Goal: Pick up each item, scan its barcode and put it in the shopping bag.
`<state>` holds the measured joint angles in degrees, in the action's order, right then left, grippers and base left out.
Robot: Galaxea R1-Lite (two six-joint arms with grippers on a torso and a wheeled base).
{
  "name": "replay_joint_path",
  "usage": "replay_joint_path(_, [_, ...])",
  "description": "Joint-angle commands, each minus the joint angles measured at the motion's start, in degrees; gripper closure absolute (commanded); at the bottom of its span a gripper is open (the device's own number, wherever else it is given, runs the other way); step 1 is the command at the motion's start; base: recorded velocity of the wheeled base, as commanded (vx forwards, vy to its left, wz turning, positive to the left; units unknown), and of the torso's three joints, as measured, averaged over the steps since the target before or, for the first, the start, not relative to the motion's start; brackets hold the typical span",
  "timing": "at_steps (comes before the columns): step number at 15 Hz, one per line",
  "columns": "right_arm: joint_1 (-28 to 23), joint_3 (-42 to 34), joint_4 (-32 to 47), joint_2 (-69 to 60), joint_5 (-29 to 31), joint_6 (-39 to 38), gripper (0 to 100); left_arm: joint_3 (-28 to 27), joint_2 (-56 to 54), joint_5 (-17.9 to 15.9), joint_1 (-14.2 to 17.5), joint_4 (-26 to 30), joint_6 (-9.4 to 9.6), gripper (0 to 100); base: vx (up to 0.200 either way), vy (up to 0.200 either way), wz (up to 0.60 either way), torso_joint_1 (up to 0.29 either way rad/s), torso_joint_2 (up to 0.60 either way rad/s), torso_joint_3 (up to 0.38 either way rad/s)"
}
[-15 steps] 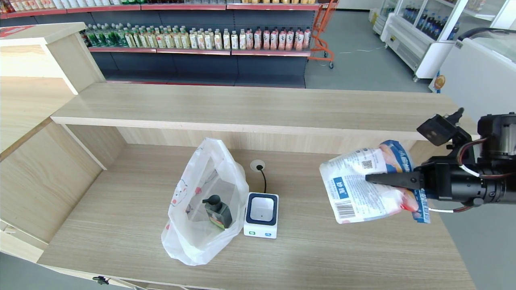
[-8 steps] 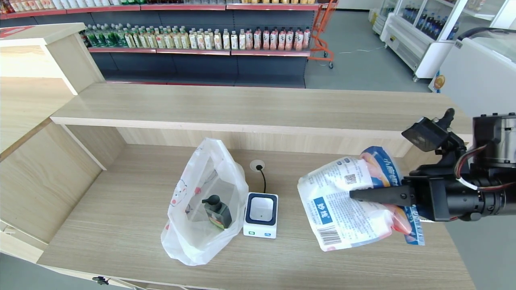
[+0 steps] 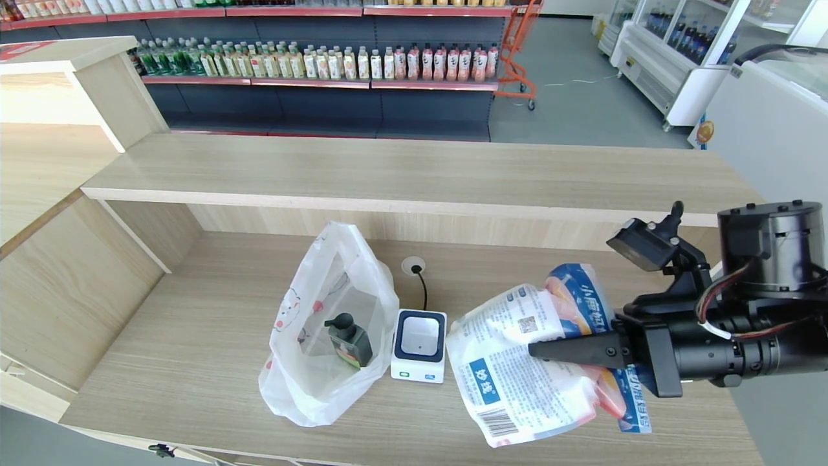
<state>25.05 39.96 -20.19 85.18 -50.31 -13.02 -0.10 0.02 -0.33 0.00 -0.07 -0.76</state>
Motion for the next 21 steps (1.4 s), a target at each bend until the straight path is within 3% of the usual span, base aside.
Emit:
replay_joint_path(1, [1.58,-0.23,-0.03,0.78,0.92,0.01,100,0.01,-0.02,-0.02,0.00,-0.01,-0.04,0,0.000,0.000,0.00,0.000,0.00,0.000])
replay_joint_path(11, [4.66,-0.06,-0.12,0.34,6.19,0.19,100,0.01,-0.02,-0.02,0.00,-0.01,-0.04,0,0.000,0.000,0.00,0.000,0.00,0.000])
replay_joint_path(21, [4.74,-0.23,-0.20,-0.98,6.63,1.33,100,0.01,-0.02,-0.02,0.00,-0.01,-0.04,0,0.000,0.000,0.00,0.000,0.00,0.000])
